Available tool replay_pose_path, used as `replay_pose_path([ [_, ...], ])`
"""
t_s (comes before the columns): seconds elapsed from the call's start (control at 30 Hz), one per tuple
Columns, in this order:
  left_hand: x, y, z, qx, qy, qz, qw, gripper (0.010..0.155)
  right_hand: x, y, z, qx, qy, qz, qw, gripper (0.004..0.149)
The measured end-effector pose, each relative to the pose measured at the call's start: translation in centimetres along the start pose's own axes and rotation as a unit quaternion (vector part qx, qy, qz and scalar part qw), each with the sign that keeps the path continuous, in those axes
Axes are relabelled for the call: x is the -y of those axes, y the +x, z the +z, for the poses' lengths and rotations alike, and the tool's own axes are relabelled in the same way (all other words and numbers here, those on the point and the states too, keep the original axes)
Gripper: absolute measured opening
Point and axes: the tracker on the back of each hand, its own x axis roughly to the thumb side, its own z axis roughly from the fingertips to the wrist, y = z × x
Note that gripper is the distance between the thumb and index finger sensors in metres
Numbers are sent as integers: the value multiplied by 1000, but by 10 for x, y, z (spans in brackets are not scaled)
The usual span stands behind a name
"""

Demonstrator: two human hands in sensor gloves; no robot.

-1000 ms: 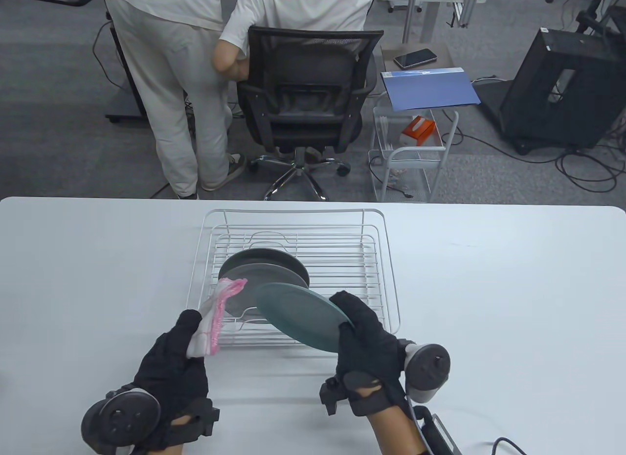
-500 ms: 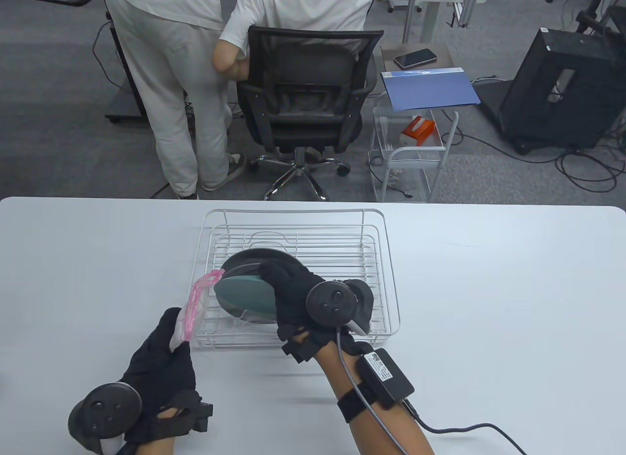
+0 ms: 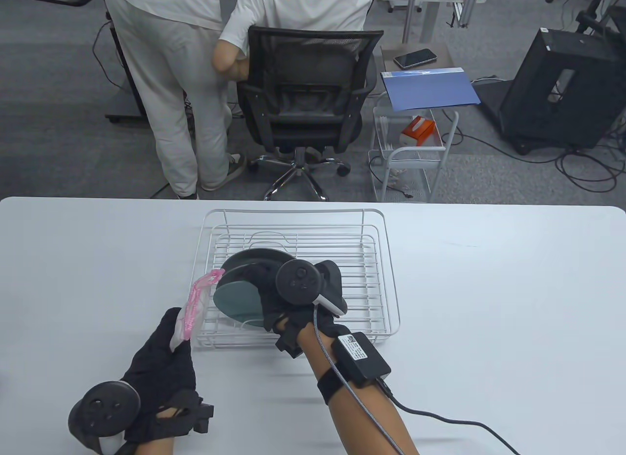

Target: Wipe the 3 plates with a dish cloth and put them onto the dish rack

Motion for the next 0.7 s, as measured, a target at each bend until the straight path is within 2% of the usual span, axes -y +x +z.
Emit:
replay_pose_path([
  [0.23, 0, 0, 0, 0, -2, 0, 1000, 50, -10, 0, -4, -20, 21, 34, 999, 45],
  [0.4, 1, 0, 0, 2, -4, -4, 1000, 50, -11, 0, -5, -34, 12, 45, 998, 45],
  [0.6, 3, 1, 0, 7, -7, -9, 1000, 50, 1, 4, 4, -17, -9, 42, 999, 46],
  [0.7, 4, 3, 1, 12, -10, -12, 1000, 50, 14, 7, 14, -14, -44, 27, 999, 46],
])
